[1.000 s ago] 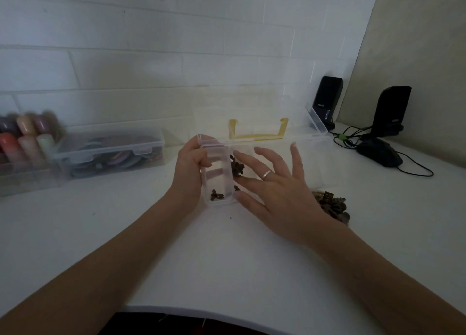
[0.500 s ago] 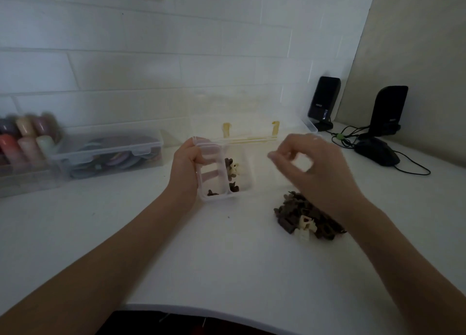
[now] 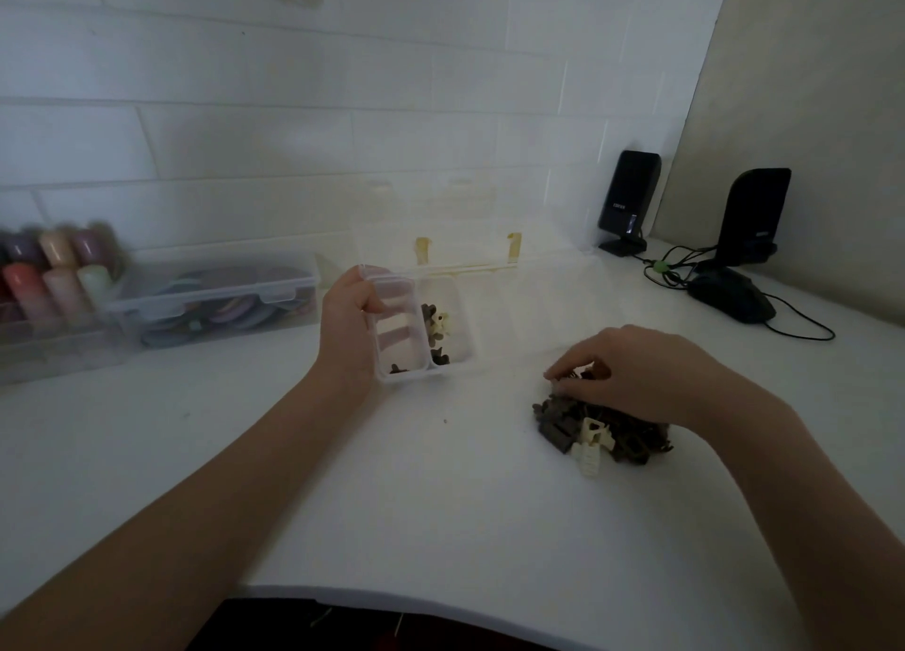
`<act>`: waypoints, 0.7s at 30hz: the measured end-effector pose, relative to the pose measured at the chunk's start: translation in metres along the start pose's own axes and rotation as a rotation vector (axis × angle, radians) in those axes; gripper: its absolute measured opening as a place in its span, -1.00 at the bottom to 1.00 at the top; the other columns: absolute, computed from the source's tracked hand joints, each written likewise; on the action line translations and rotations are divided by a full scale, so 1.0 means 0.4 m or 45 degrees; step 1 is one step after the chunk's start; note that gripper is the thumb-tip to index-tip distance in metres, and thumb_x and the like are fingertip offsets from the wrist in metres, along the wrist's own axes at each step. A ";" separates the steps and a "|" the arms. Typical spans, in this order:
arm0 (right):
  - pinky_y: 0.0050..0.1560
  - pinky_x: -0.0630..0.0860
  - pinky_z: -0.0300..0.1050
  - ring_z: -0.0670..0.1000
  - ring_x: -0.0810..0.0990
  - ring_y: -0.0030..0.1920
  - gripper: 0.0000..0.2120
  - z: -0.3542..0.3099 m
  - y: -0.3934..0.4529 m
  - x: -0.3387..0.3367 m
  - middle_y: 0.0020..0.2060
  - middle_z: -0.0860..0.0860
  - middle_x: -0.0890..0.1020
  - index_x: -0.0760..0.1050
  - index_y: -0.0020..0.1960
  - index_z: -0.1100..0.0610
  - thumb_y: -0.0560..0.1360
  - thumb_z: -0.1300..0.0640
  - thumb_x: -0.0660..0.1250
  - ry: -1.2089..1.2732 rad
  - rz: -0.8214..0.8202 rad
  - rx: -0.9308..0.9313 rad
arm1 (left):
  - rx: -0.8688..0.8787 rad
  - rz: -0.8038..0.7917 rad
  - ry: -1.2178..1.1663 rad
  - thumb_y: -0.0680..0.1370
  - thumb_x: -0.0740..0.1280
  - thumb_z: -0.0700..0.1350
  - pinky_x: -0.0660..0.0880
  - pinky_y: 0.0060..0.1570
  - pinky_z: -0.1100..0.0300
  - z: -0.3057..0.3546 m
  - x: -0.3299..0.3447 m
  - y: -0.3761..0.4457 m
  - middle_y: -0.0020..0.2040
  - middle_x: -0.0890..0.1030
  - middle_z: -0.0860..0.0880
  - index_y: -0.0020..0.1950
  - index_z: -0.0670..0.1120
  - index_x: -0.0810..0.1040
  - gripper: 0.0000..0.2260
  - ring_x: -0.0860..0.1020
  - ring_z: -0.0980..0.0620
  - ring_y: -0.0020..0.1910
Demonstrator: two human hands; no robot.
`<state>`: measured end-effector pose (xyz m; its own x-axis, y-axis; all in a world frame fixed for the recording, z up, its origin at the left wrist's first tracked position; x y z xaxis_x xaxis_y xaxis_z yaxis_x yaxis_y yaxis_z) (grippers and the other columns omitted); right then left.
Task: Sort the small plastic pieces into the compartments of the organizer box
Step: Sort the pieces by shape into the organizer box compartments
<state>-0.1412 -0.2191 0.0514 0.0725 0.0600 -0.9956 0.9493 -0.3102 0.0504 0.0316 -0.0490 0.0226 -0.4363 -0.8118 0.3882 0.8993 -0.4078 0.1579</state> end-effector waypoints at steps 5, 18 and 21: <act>-0.36 0.24 -0.26 -0.21 0.37 -0.36 -0.89 -0.012 0.003 -0.004 -0.39 -0.19 0.39 0.54 -0.03 -0.19 0.45 -0.11 0.35 0.098 0.035 -0.095 | -0.001 0.005 0.003 0.14 0.10 -0.23 0.50 -0.10 0.01 -0.001 -0.001 0.000 -0.20 0.56 -0.08 -0.22 -0.11 0.45 -0.73 0.51 -0.15 -0.10; -0.33 0.46 -0.38 -0.03 0.61 -0.26 -0.93 -0.057 -0.002 -0.024 -0.25 -0.04 0.69 0.62 -0.18 0.14 0.40 0.29 0.44 1.106 0.455 -0.468 | 0.018 -0.008 0.006 0.14 0.10 -0.23 0.51 -0.12 0.03 -0.001 0.001 -0.003 -0.25 0.58 -0.04 -0.23 -0.10 0.46 -0.74 0.54 -0.10 -0.15; -0.36 0.51 -0.23 -0.01 0.59 -0.28 -0.89 -0.061 0.004 -0.003 -0.24 -0.03 0.67 0.58 -0.20 0.17 0.38 0.36 0.43 1.102 0.636 -0.390 | 0.039 -0.021 0.011 0.14 0.10 -0.25 0.52 -0.14 0.04 0.000 0.003 -0.005 -0.31 0.60 0.00 -0.24 -0.09 0.47 -0.73 0.55 -0.09 -0.16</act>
<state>-0.1324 -0.1964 0.0546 0.5576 0.6878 -0.4649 0.7792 -0.2405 0.5788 0.0292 -0.0493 0.0226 -0.4515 -0.8087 0.3771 0.8923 -0.4084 0.1924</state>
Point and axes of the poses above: each hand's wrist, its own y-axis towards the middle knuckle, its own x-axis out of the palm, z = x × y, the point moved 2 cm from there along y, towards the middle knuckle
